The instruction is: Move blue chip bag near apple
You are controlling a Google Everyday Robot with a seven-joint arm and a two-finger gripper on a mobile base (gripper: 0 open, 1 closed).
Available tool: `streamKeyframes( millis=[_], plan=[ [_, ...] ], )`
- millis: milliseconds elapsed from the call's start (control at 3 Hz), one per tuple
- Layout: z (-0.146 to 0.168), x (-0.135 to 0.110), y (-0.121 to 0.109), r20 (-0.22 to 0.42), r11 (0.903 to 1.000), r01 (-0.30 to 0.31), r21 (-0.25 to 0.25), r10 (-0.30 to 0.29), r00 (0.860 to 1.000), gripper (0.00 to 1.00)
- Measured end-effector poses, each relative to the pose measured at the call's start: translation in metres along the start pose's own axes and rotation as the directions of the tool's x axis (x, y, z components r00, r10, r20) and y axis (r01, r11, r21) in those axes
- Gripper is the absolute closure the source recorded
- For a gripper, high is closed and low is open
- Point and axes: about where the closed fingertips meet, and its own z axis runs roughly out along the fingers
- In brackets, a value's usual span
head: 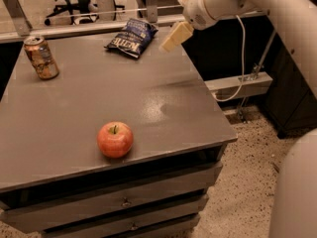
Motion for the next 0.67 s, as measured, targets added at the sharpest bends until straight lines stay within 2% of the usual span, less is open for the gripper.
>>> streamKeyframes(
  millis=[333,667],
  plan=[
    [0.035,-0.005,-0.021,0.065,0.9932,-0.105,0.050,0.102,0.993,0.00],
    [0.092,-0.021,-0.033,0.126,0.9732,-0.220,0.067,0.210,0.969,0.00]
  ],
)
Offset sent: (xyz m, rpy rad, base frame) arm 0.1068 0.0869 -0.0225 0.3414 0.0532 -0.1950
